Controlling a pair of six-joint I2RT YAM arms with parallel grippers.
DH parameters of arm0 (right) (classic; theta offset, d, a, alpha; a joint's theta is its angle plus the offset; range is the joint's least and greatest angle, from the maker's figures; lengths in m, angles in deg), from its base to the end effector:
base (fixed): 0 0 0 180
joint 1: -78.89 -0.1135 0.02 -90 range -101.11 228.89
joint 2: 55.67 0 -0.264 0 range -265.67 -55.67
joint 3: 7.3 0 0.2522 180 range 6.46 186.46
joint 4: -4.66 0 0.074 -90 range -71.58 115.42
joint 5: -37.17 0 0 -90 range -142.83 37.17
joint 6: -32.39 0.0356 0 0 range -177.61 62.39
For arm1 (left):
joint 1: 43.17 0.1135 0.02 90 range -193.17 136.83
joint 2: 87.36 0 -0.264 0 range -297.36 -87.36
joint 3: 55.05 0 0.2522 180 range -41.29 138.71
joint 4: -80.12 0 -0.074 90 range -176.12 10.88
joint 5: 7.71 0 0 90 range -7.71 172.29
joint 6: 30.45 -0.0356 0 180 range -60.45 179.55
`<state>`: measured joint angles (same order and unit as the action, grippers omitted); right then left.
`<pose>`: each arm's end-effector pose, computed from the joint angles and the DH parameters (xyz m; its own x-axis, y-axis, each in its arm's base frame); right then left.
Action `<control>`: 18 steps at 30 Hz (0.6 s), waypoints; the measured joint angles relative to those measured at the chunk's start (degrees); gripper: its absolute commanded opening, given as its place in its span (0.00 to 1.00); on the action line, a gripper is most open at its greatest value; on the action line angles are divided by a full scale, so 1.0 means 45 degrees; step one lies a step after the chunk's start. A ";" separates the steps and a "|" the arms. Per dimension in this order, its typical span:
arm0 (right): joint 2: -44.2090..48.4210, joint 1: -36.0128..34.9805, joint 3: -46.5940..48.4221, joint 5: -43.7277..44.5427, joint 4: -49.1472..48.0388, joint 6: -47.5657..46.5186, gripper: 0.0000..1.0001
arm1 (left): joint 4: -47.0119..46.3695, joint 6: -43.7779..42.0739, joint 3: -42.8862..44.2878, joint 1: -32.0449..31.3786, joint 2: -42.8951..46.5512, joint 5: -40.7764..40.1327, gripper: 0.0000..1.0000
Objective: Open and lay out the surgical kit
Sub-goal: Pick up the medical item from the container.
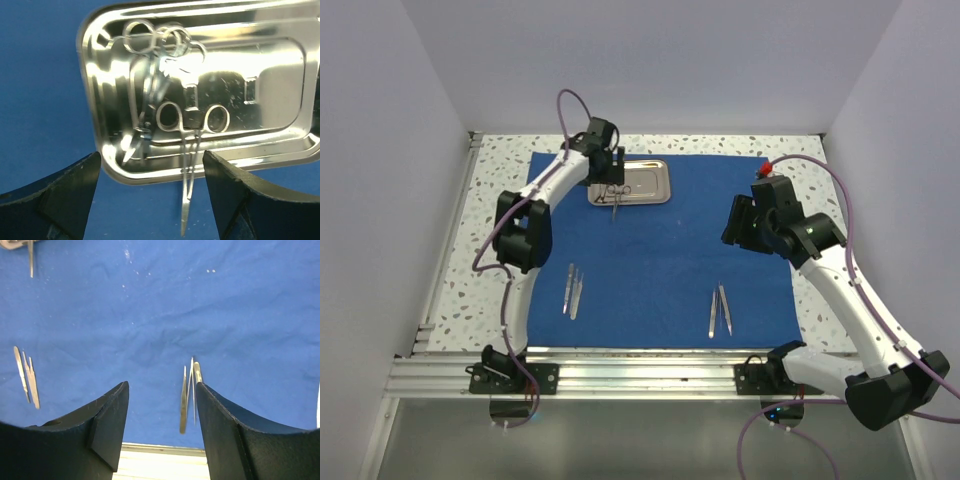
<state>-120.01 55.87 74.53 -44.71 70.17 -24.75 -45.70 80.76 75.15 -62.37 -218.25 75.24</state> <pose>0.2038 0.0811 0.3461 -0.7376 0.2702 -0.6188 0.1191 0.9541 0.2747 0.4811 -0.1629 0.2206 -0.8140 -0.0967 -0.5728 -0.0373 0.9927 -0.1146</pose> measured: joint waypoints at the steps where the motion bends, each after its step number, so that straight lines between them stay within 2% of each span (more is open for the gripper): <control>1: 0.0000 0.0000 0.0087 0.0029 0.0151 -0.0005 0.60 | 0.0010 -0.0029 0.0063 -0.0214 -0.0194 -0.0121 0.86; 9: 0.0102 0.0000 0.0126 0.0321 0.1054 -0.0005 0.59 | 0.0010 -0.0219 0.0355 -0.1763 -0.0933 -0.0520 0.85; 18: 0.0393 0.0000 0.0126 0.0413 0.1234 -0.0058 0.59 | -0.0063 -0.0175 0.0554 -0.1681 -0.1656 -0.0957 0.84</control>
<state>-118.24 55.87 75.10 -42.85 75.72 -25.01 -45.98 79.97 77.65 -69.94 -225.71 70.94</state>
